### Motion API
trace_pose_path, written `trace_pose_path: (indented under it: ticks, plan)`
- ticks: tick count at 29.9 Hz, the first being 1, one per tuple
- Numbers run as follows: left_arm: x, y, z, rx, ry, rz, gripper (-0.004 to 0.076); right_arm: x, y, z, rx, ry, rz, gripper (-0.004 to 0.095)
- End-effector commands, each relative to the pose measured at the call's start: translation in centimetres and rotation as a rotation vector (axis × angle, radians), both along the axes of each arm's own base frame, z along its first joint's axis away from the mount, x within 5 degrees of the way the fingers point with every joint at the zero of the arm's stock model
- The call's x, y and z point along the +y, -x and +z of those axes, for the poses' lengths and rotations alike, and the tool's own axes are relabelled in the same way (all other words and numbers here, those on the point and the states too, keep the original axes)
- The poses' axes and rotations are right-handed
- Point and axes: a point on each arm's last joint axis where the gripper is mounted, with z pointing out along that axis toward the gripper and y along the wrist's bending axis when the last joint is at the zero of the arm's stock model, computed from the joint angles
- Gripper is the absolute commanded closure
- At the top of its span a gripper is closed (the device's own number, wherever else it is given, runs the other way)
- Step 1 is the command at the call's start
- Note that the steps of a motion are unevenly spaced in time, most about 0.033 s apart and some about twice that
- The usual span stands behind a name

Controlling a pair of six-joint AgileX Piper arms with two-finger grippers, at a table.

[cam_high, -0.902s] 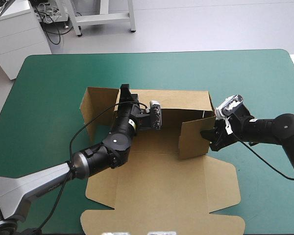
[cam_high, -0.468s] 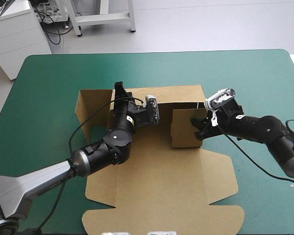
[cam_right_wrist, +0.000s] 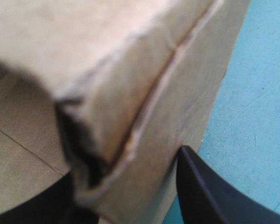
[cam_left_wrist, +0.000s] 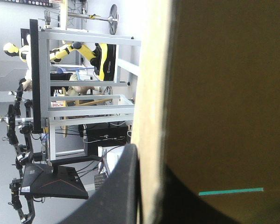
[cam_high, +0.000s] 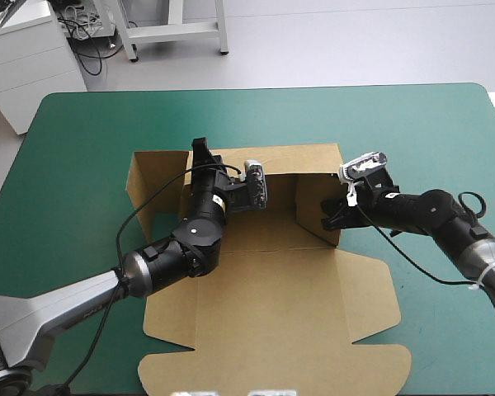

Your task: Fold the box

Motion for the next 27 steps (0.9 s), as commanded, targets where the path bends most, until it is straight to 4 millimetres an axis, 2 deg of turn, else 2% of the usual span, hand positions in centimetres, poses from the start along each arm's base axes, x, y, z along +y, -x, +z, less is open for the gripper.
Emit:
trace_pose_path:
  ticks: [1, 5, 8, 12, 15, 19, 22, 27]
  plan:
    - [0.6, 0.1, 2.5, -0.071, 0.052, 0.014, 0.0756, 0.3, 0.3, 1.5, -0.022, -0.048, 0.009, 0.0648]
    - [0.5, 0.1, 2.7, -0.089, 0.039, 0.002, 0.0756, 0.4, 0.4, 1.4, -0.005, -0.06, 0.024, 0.0834]
    - [0.5, 0.1, 2.7, -0.092, 0.036, 0.006, 0.0755, 0.5, 0.5, 1.5, 0.001, -0.071, 0.025, 0.093]
    - [0.5, 0.1, 2.7, -0.09, 0.037, 0.006, 0.0703, 0.6, 0.4, 1.6, 0.004, -0.098, 0.011, 0.093]
    - [0.2, 0.4, 2.8, -0.089, 0.043, -0.003, 0.0589, 0.6, 0.3, 1.7, -0.004, -0.117, -0.011, 0.093]
    - [-0.4, 1.5, 3.4, -0.094, 0.065, -0.04, 0.0396, 0.4, 0.1, 1.8, -0.021, -0.117, -0.033, 0.0929]
    - [-0.9, 2.6, 4.0, -0.105, 0.085, -0.075, 0.0309, 0.3, -0.1, 1.9, -0.035, -0.114, -0.049, 0.093]
    - [-1.9, 4.4, 4.7, -0.117, 0.077, -0.142, 0.029, 0.2, -0.3, 2.0, -0.052, -0.117, -0.076, 0.093]
